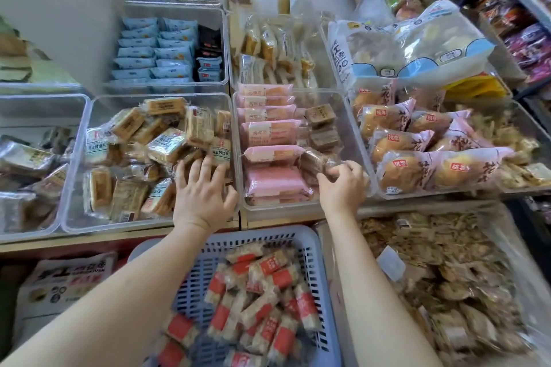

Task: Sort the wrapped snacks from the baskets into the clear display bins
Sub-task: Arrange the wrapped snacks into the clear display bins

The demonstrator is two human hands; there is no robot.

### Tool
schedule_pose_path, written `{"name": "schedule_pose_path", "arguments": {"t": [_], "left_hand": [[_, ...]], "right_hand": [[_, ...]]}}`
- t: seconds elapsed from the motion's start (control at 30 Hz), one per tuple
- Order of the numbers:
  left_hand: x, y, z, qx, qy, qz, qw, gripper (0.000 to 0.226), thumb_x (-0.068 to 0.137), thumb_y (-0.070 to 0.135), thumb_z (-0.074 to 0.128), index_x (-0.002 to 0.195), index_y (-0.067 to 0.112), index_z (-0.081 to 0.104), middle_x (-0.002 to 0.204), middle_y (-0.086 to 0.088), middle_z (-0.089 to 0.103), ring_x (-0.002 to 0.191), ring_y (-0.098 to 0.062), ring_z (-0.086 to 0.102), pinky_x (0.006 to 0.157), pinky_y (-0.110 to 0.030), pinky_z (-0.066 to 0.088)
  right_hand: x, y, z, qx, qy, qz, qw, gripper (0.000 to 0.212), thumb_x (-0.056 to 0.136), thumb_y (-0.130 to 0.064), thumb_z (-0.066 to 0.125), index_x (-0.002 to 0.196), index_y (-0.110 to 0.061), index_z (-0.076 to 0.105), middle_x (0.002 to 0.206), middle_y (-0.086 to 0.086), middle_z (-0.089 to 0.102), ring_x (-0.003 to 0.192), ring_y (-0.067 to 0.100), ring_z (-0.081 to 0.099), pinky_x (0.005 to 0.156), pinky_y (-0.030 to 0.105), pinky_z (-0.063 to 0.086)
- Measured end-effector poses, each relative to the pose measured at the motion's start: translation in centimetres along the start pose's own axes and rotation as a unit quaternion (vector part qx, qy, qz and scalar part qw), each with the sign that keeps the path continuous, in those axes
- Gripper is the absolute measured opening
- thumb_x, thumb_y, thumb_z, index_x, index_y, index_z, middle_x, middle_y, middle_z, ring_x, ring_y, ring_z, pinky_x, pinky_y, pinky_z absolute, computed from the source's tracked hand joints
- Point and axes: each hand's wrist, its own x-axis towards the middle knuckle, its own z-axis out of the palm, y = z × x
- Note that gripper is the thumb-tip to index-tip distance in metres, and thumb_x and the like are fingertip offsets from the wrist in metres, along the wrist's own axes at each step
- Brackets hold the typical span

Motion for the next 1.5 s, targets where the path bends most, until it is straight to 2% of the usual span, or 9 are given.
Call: {"name": "schedule_pose_path", "arguments": {"t": [0.3,0.47,0.57,0.77,0.97,1.13,1.2,1.37,1.5], "left_hand": [[-0.1,-0.4,0.1,-0.02,-0.007,0.004,1.0,0.062,0.088,0.051,0.038,0.142,0.021,0.044,0.151,-0.012,0.04,0.142,-0.032,0.028,0.121,-0.053,0.003],[-2.5,-0.9,-2.4,-0.136,0.059,0.09,0.985,0.075,0.086,0.058,0.055,0.148,0.019,0.039,0.153,-0.005,0.039,0.145,-0.025,0.028,0.122,-0.049,0.017],[-4.8,-1.9,-5.2,-0.248,0.028,0.118,0.961,0.074,0.085,0.046,0.07,0.148,0.022,0.039,0.148,0.003,0.045,0.137,-0.015,0.038,0.114,-0.03,0.03],[-7.9,-11.2,-8.7,-0.246,0.008,-0.046,0.968,0.039,0.089,0.032,0.07,0.126,0.024,0.057,0.114,0.008,0.066,0.099,-0.017,0.062,0.071,-0.028,0.046],[-9.1,-23.8,-10.6,-0.261,0.126,-0.163,0.943,0.04,0.087,0.018,0.071,0.126,0.017,0.061,0.118,0.002,0.066,0.101,-0.022,0.064,0.084,-0.036,0.053],[-6.2,-30.7,-10.9,-0.265,0.186,-0.2,0.925,0.045,0.094,0.007,0.058,0.137,0.015,0.053,0.138,-0.004,0.052,0.112,-0.022,0.058,0.084,-0.027,0.043],[-4.2,-32.1,-10.0,-0.268,0.14,-0.199,0.932,0.051,0.098,0.014,0.053,0.147,0.016,0.041,0.156,-0.007,0.032,0.13,-0.027,0.048,0.095,-0.036,0.046],[-1.3,-33.8,-6.3,-0.088,-0.17,-0.138,0.972,0.083,0.099,0.057,0.043,0.159,0.015,0.004,0.165,-0.003,-0.017,0.153,-0.03,-0.005,0.124,-0.046,0.012],[-1.4,-32.1,-6.9,-0.035,-0.126,-0.159,0.979,0.07,0.1,0.056,0.036,0.156,0.017,0.021,0.167,-0.006,0.002,0.151,-0.038,-0.002,0.121,-0.052,0.009]], "right_hand": [[-3.7,-0.1,-3.6,0.06,0.103,-0.125,0.985,0.017,0.087,0.003,0.068,0.077,-0.005,0.057,0.087,0.009,0.061,0.077,0.021,0.055,0.064,0.019,0.031],[-7.9,-3.2,-4.2,0.081,0.046,-0.261,0.961,0.015,0.088,0.006,0.067,0.08,-0.001,0.056,0.106,0.011,0.067,0.099,0.023,0.063,0.078,0.026,0.049],[-11.5,-6.9,-2.7,0.124,-0.017,-0.308,0.943,0.012,0.091,0.003,0.066,0.084,-0.002,0.058,0.113,0.01,0.068,0.103,0.02,0.064,0.081,0.03,0.055],[-17.0,-13.5,3.7,0.114,-0.112,-0.377,0.912,0.009,0.087,-0.001,0.072,0.092,-0.004,0.066,0.116,0.011,0.07,0.11,0.025,0.067,0.09,0.035,0.057],[-19.1,-15.9,10.6,-0.087,-0.179,-0.279,0.94,0.035,0.1,-0.031,0.045,0.122,-0.005,0.055,0.15,0.019,0.043,0.144,0.036,0.03,0.118,0.051,0.025],[-20.4,-15.6,12.5,-0.106,-0.124,-0.262,0.951,0.047,0.093,-0.033,0.027,0.125,-0.005,0.049,0.142,0.02,0.05,0.141,0.038,0.036,0.115,0.058,0.03],[-20.3,-15.7,12.7,-0.119,-0.118,-0.258,0.952,0.047,0.093,-0.032,0.028,0.125,-0.005,0.05,0.141,0.02,0.051,0.14,0.037,0.038,0.114,0.057,0.031],[-20.4,-16.0,12.9,-0.144,-0.109,-0.252,0.951,0.046,0.094,-0.03,0.028,0.125,-0.004,0.049,0.139,0.019,0.053,0.14,0.036,0.037,0.116,0.056,0.029],[-20.5,-16.1,13.0,-0.157,-0.123,-0.244,0.949,0.048,0.094,-0.031,0.026,0.128,-0.004,0.049,0.141,0.017,0.051,0.143,0.034,0.033,0.117,0.054,0.026]]}}
